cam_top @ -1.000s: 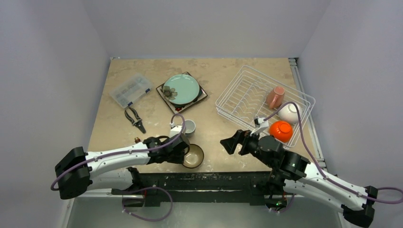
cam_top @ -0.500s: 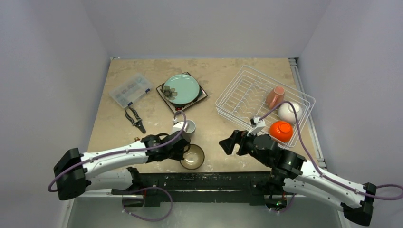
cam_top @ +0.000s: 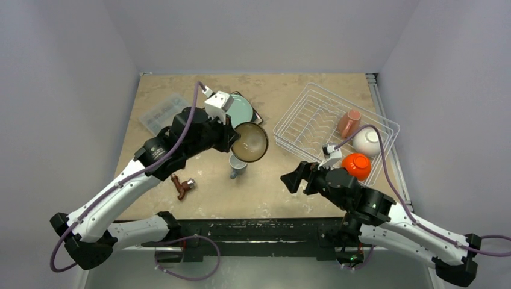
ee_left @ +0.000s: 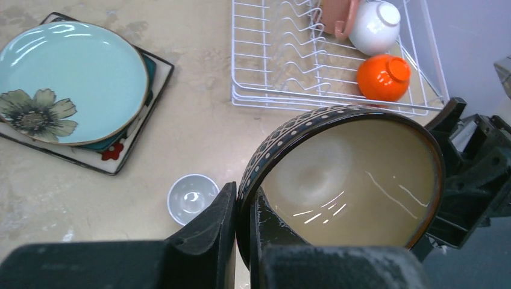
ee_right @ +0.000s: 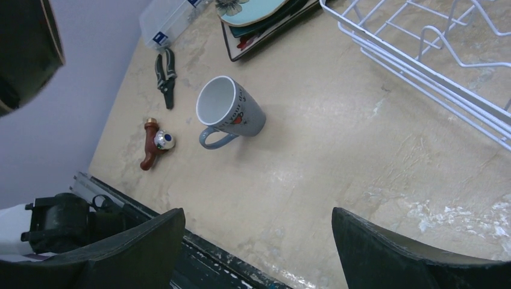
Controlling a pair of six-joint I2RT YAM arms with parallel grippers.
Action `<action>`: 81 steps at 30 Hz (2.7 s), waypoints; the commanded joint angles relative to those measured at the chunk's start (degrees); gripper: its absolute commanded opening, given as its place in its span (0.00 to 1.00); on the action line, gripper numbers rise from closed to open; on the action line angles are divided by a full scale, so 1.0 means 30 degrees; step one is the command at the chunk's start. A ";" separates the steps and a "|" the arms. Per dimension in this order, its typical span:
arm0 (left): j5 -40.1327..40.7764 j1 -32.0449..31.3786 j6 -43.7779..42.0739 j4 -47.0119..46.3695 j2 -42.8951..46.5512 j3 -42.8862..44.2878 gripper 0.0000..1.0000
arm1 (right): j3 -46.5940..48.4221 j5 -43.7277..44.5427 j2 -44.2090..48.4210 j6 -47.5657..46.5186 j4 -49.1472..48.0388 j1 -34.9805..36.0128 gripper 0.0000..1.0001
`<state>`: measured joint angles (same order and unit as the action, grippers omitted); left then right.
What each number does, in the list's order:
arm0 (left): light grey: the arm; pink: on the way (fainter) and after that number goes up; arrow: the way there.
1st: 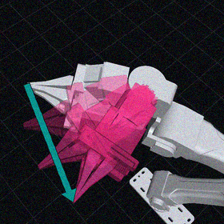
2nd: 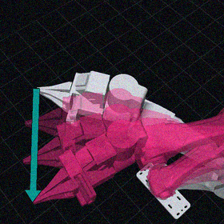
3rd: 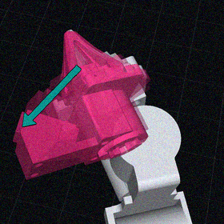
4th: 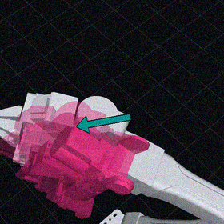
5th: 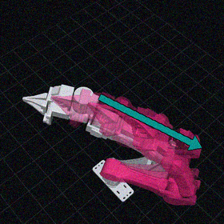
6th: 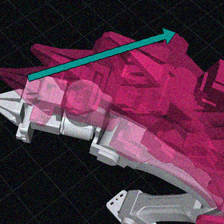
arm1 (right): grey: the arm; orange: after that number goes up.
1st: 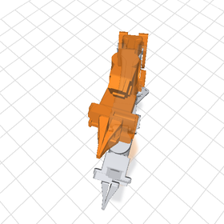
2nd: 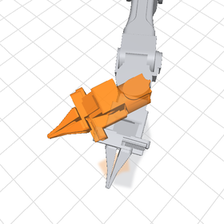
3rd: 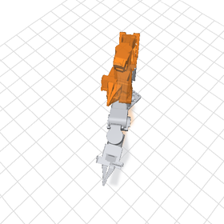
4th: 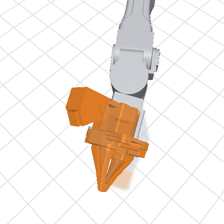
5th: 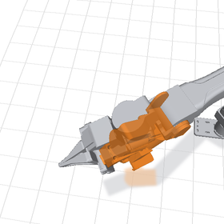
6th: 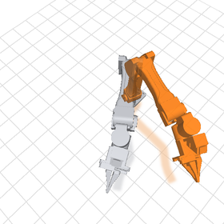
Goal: Load the mixed dishes into the dish rack
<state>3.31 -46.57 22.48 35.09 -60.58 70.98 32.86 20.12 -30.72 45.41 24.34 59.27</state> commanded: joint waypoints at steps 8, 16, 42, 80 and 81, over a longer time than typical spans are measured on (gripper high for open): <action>-0.3041 0.1284 -0.3345 -0.3591 0.0085 -0.2052 0.00 | 0.0230 -0.1124 -0.1606 -0.0177 -0.3069 0.0046 0.94; -0.3398 0.1283 -0.3208 -0.4014 0.0725 -0.2582 0.00 | -0.1356 -0.4923 -0.1960 -0.1417 -1.2165 0.0050 0.98; -0.5266 0.1342 -0.2840 -0.4549 0.1061 -0.2727 0.00 | -0.2173 -0.5966 -0.5497 0.2037 -2.0436 0.0020 0.78; -0.5803 0.1422 -0.2660 -0.4988 0.0991 -0.2977 0.00 | -0.4967 -0.6379 -0.4825 0.2902 -2.6803 -0.0009 0.80; -0.5807 0.1429 -0.2659 -0.4988 0.1027 -0.2977 0.00 | -0.4976 -0.6321 -0.4779 0.2950 -2.6767 -0.0005 0.80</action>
<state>-14.66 -42.85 13.96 25.41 -58.57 61.98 17.85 2.83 -46.72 52.99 -48.21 58.92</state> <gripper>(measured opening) 0.058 0.804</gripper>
